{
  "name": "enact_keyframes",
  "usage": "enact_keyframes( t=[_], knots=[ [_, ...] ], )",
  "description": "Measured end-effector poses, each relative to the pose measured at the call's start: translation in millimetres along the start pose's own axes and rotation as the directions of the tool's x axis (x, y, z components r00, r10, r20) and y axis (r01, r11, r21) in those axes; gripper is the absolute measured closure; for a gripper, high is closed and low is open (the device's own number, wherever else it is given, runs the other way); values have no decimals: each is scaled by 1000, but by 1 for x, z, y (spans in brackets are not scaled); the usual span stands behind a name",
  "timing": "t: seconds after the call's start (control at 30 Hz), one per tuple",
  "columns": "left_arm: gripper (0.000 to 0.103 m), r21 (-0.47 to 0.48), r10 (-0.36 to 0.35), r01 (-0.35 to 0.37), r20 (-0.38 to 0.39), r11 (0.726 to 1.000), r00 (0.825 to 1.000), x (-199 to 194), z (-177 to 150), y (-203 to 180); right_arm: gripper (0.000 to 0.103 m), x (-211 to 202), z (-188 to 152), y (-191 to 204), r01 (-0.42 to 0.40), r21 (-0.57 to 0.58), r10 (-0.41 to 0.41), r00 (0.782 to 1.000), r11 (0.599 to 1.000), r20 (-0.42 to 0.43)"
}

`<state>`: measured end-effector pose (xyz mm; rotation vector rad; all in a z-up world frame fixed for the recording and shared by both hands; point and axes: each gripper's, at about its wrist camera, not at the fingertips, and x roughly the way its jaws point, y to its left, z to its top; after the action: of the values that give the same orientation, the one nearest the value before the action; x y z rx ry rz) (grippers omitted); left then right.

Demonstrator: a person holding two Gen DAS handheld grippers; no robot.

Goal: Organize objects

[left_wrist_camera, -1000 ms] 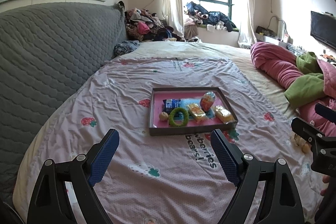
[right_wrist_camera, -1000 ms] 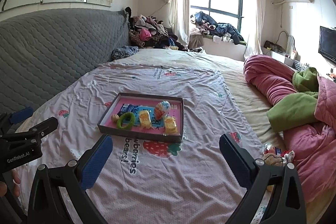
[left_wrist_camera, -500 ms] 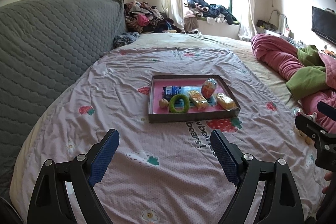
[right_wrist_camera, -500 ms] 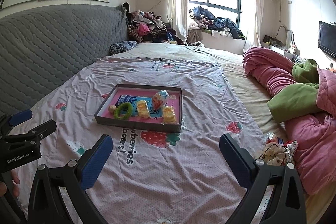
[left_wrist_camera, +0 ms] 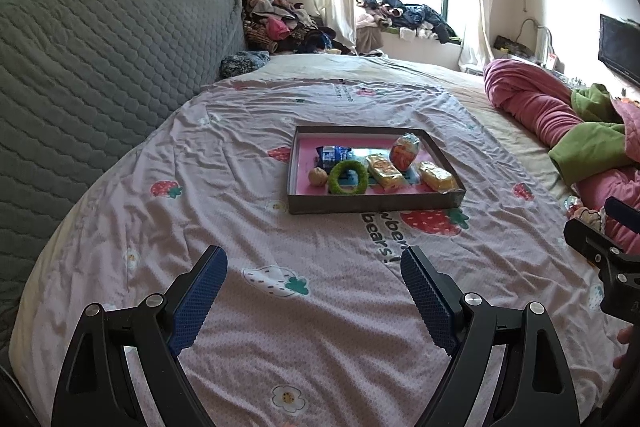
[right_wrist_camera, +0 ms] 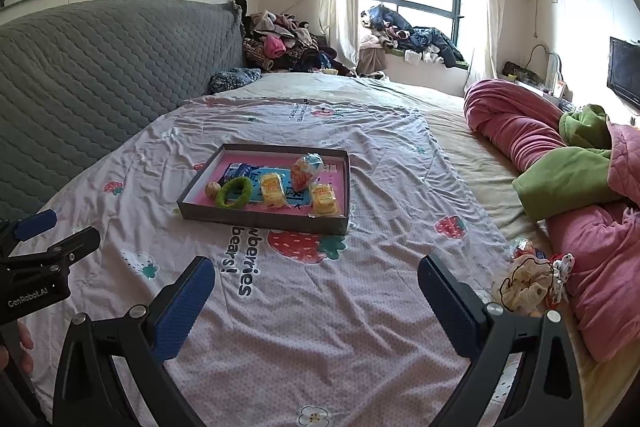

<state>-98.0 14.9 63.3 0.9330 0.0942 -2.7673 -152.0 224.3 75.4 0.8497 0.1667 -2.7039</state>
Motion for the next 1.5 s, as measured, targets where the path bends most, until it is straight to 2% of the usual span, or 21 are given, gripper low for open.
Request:
enact_keyframes(
  t=[0.47, 1.5],
  knots=[
    [14, 7, 0, 0, -21, 1000, 1000, 10, -12, -2, 1, 6, -7, 1, -8, -1, 8, 1000, 1000, -15],
    [14, 13, 18, -17, -71, 1000, 997, 49, -35, -3, 0, 47, -37, -3, -14, -12, 13, 997, 1000, -81]
  ],
)
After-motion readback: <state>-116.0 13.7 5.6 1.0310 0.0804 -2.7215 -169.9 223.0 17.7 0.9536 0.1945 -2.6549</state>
